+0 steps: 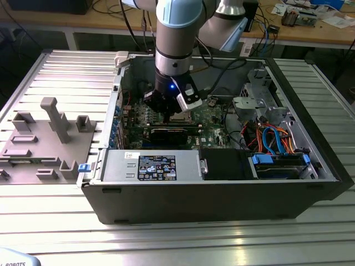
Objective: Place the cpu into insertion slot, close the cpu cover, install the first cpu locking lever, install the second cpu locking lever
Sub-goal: 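Install the second cpu locking lever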
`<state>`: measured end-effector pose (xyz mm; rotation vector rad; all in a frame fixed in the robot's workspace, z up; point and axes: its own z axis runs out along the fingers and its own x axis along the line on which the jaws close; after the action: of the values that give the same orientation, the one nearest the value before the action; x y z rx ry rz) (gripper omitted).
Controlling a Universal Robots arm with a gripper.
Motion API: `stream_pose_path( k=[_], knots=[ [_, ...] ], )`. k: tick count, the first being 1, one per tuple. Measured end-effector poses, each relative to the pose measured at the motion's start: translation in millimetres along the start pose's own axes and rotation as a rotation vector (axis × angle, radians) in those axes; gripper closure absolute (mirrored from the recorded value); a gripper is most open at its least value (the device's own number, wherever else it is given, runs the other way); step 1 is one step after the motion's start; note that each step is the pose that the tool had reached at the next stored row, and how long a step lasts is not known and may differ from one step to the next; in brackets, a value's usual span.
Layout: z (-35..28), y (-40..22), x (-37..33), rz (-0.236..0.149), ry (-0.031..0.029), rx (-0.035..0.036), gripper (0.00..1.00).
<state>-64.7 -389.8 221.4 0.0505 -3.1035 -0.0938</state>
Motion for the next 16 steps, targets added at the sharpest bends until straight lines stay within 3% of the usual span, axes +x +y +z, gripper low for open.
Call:
stream_pose_path(
  k=[7,16],
  knots=[
    [4.8,1.9,2.5,-0.012,0.0006,-0.0009,0.89],
    [14.3,8.1,8.7,-0.044,0.0018,-0.0215,0.89]
  ],
)
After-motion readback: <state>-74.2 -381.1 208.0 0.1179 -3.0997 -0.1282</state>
